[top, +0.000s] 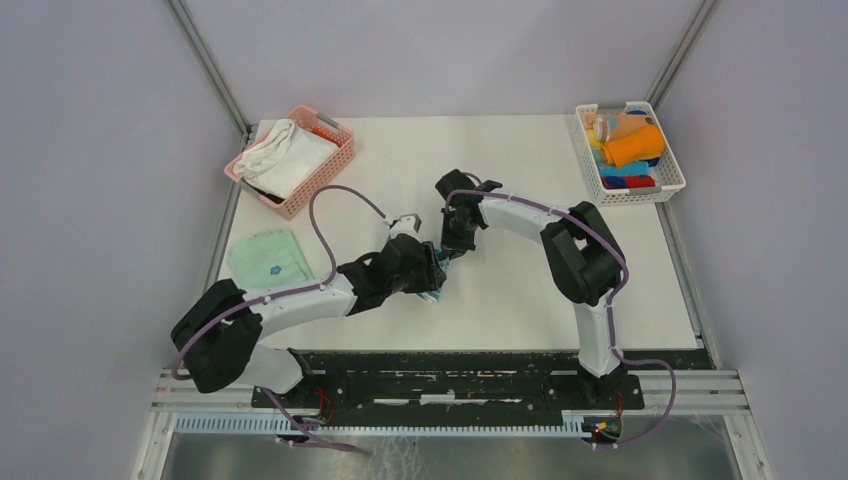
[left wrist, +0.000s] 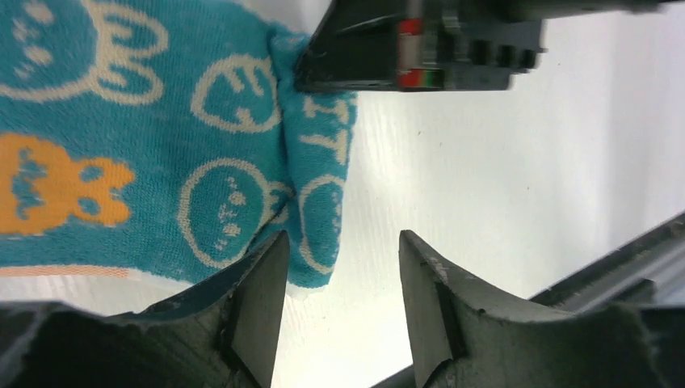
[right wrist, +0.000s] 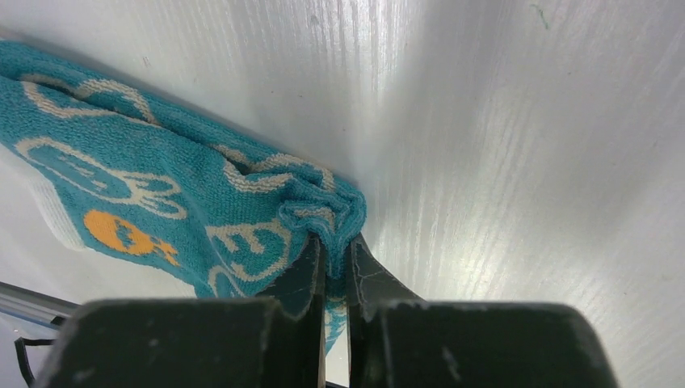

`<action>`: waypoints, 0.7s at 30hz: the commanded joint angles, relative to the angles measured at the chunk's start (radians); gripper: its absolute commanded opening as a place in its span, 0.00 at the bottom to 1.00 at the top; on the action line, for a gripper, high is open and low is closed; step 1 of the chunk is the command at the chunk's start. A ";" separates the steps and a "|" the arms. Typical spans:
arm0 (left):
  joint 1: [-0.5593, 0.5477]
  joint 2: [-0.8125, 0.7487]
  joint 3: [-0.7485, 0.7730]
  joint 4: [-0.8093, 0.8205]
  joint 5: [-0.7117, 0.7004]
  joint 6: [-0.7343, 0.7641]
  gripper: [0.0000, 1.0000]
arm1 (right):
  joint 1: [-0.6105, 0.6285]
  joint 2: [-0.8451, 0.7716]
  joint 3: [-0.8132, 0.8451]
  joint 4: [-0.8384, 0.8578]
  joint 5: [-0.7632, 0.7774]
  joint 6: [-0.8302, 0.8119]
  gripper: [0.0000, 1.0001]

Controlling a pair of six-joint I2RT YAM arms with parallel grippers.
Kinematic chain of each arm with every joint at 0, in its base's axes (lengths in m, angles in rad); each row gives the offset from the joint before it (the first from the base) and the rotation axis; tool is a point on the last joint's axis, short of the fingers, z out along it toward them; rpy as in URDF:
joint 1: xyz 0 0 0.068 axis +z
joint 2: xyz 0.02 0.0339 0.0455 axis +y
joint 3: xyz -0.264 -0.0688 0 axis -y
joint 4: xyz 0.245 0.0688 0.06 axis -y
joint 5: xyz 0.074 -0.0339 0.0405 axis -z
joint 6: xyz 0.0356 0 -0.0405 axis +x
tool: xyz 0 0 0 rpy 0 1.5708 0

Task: Roll the towels
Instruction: Roll the towel at the center of the board.

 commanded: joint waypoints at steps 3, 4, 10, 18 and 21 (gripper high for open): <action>-0.201 0.002 0.144 -0.136 -0.450 0.231 0.66 | 0.004 0.022 0.046 -0.048 0.035 -0.022 0.05; -0.230 0.026 0.166 -0.144 -0.498 0.254 0.67 | 0.005 0.023 0.050 -0.047 0.031 -0.022 0.05; -0.341 0.214 0.290 -0.208 -0.706 0.342 0.63 | 0.005 0.021 0.054 -0.048 0.018 -0.027 0.06; -0.389 0.401 0.381 -0.285 -0.805 0.344 0.55 | 0.004 0.012 0.050 -0.040 -0.001 -0.029 0.06; -0.392 0.443 0.391 -0.313 -0.809 0.325 0.52 | 0.004 0.008 0.048 -0.035 -0.002 -0.030 0.06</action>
